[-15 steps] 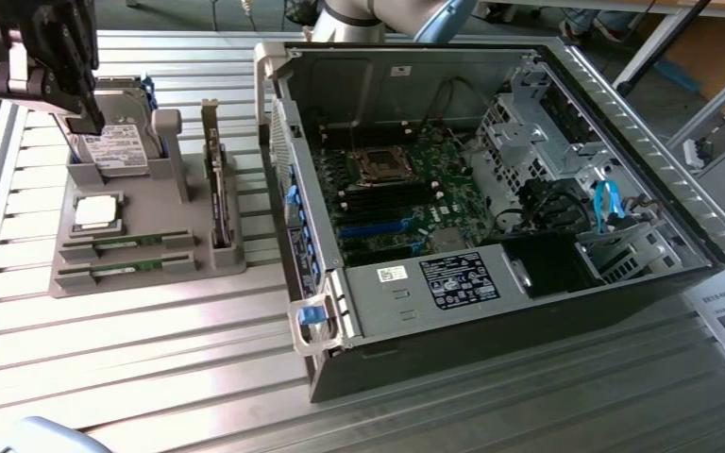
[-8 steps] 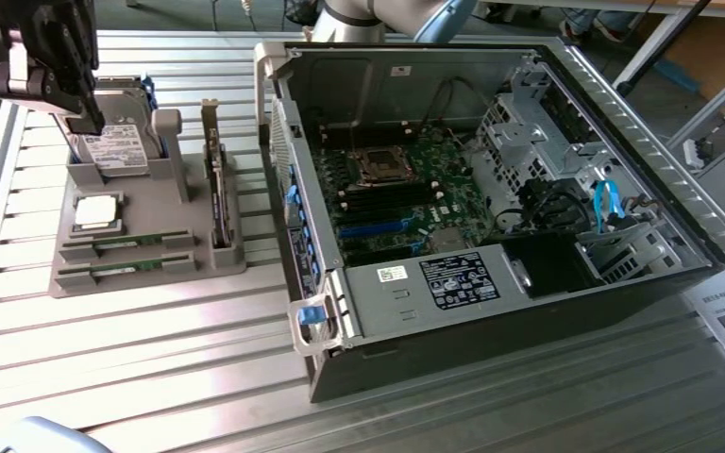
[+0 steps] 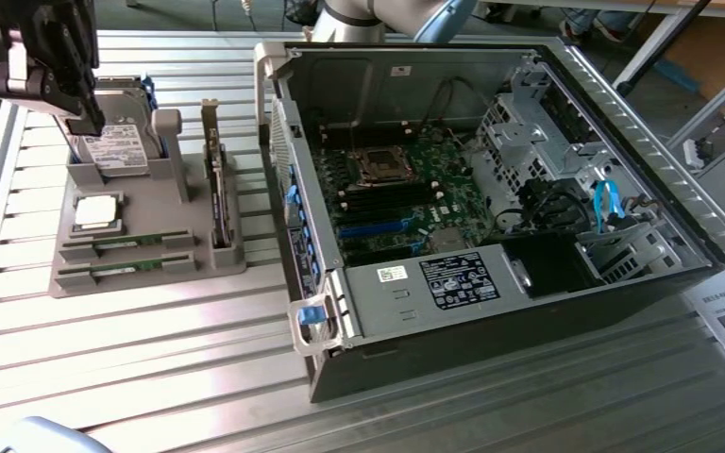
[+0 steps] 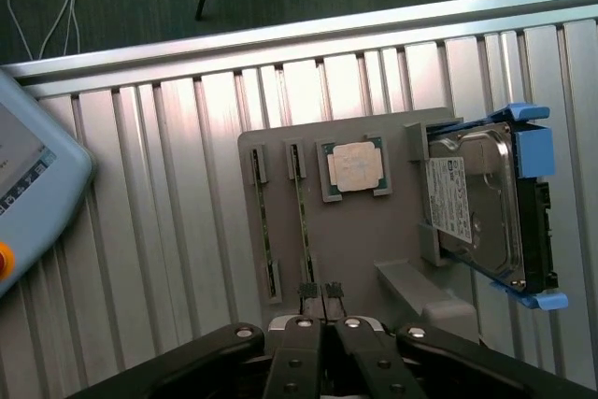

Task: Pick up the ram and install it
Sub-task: 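Pick up the ram and move it above insertion slot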

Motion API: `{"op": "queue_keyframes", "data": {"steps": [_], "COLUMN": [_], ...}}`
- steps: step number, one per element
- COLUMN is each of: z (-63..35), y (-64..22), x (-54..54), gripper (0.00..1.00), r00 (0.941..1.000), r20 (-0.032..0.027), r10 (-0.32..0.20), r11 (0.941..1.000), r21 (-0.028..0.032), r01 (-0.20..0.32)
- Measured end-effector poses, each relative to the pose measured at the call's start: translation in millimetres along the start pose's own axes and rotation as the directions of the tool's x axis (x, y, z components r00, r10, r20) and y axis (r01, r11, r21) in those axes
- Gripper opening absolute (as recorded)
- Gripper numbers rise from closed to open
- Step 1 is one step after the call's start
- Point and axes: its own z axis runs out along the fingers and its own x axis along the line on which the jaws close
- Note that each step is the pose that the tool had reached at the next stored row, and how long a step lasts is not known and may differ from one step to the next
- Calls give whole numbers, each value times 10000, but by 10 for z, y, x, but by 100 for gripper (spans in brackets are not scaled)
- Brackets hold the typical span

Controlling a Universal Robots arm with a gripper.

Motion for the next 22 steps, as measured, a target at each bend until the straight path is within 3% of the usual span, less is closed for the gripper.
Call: {"op": "queue_keyframes", "data": {"steps": [1,3,4,13,22], "z": [0,0,0,21,140], "y": [0,0,0,0,-2], "x": [0,0,0,0,2], "gripper": [23,23,30,30,30], "r00": [10000,10000,10000,10000,10000], "r20": [0,0,0,0,3], "r10": [0,0,0,-3,-21], "r11": [10000,10000,10000,10000,10000], "r21": [0,0,0,4,27], "r01": [0,0,0,3,21]}}
